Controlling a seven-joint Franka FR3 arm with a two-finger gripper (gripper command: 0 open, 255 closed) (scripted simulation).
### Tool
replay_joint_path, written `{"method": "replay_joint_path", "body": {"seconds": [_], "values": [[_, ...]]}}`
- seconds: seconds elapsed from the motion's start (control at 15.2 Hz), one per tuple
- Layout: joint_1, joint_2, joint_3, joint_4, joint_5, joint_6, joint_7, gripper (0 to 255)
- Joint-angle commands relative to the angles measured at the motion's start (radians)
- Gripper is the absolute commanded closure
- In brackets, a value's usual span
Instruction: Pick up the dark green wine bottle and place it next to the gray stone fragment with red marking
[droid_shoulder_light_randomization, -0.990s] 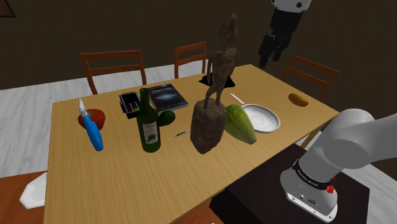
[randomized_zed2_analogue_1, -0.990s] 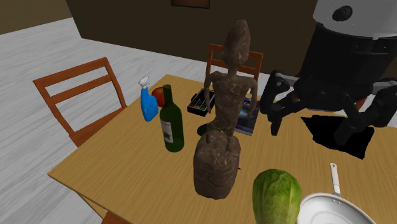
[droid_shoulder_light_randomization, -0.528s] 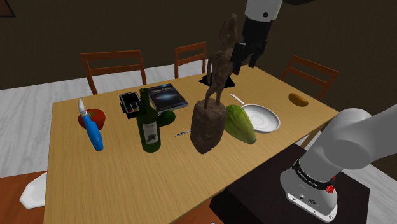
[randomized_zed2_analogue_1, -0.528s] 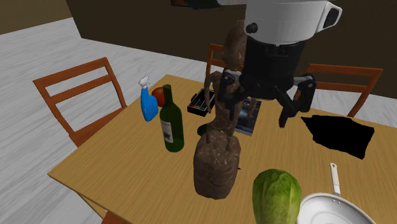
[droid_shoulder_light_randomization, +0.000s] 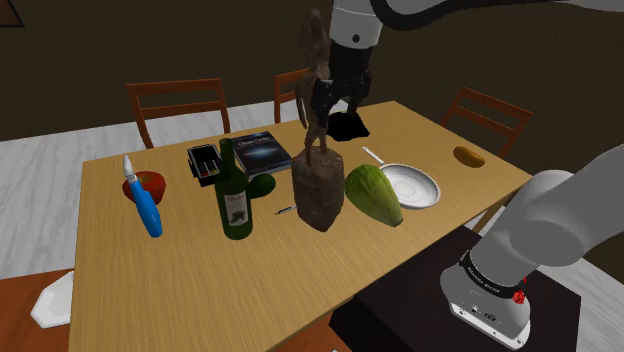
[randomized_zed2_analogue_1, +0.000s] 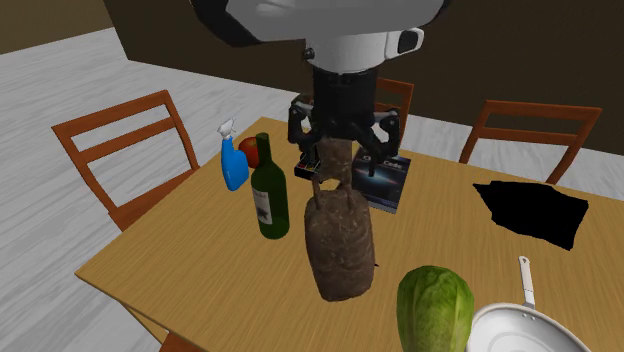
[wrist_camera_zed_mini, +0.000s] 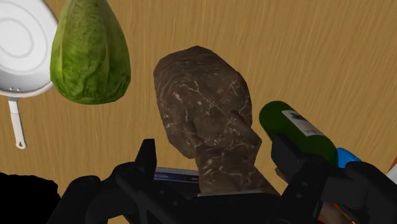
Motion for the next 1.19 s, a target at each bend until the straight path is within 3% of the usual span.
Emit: {"method": "replay_joint_path", "body": {"seconds": [0.0, 0.59, 1.12], "values": [[0.000, 0.068, 0.028, 0.046, -0.012, 0.021, 0.039, 0], [0.038, 0.399, 0.137, 0.308, -0.141, 0.089, 0.243, 0], [0.160, 0.737, 0.155, 0.666, -0.310, 0.049, 0.399, 0]]}}
